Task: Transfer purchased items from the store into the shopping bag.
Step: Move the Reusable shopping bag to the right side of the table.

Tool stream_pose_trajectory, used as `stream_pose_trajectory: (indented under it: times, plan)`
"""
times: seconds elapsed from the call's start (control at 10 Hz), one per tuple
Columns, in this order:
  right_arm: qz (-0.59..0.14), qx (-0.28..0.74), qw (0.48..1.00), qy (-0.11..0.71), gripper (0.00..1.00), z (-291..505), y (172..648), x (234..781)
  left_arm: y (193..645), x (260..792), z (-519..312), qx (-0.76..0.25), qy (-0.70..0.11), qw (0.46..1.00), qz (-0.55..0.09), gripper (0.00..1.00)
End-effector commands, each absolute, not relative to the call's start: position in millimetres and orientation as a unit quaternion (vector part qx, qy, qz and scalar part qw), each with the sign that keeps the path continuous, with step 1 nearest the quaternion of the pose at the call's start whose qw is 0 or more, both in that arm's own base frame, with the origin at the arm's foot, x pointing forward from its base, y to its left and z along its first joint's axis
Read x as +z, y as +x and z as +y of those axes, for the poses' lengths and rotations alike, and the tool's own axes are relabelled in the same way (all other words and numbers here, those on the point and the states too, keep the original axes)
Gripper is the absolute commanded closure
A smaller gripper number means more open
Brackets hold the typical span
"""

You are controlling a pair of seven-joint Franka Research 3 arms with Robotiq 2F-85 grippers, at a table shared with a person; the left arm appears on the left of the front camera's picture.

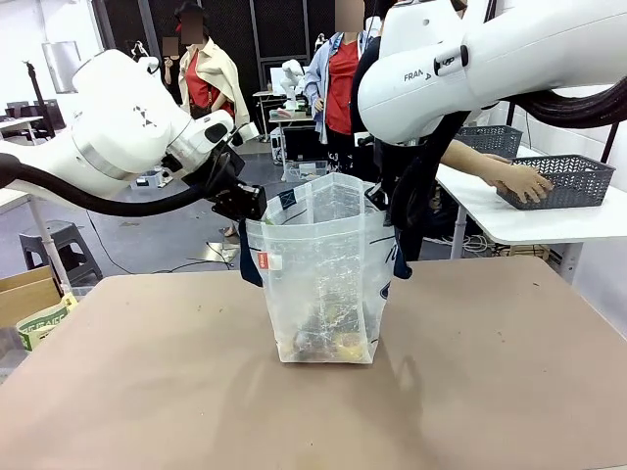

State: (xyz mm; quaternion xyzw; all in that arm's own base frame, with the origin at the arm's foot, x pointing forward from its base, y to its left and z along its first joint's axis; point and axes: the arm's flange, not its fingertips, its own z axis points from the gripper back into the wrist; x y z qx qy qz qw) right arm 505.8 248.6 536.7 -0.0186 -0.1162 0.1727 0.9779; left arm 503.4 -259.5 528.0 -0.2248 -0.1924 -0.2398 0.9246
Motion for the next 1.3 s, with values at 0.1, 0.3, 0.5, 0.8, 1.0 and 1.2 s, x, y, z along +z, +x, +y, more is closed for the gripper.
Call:
stream_pose_trajectory:
  times: [0.1,0.3,0.5,0.8,1.0,1.2]
  plan:
    - [-0.085,0.08,0.992,-0.047,1.0,270.6,512.2,543.6,509.6,548.5,-281.1,-0.182,-0.218,0.947,-0.153,1.0]
    - [-0.078,0.042,0.995,-0.046,1.0,291.4,518.1,545.0,512.4,548.0,-293.0,-0.169,-0.211,0.951,-0.148,1.0]
    - [-0.088,0.039,0.994,-0.043,1.0,307.4,527.5,546.2,511.1,542.5,-308.1,-0.147,-0.2,0.959,-0.139,1.0]
    - [-0.117,0.082,0.989,-0.03,1.0,305.8,534.2,543.3,507.0,534.5,-304.7,-0.156,-0.211,0.955,-0.14,1.0]
    - [-0.084,0.049,0.995,-0.025,1.0,311.3,524.7,541.8,507.0,534.5,-304.7,-0.156,-0.211,0.955,-0.14,1.0]
    - [-0.087,0.058,0.994,-0.025,1.0,312.5,527.6,542.2,508.2,532.7,-308.7,-0.155,-0.215,0.954,-0.137,1.0]
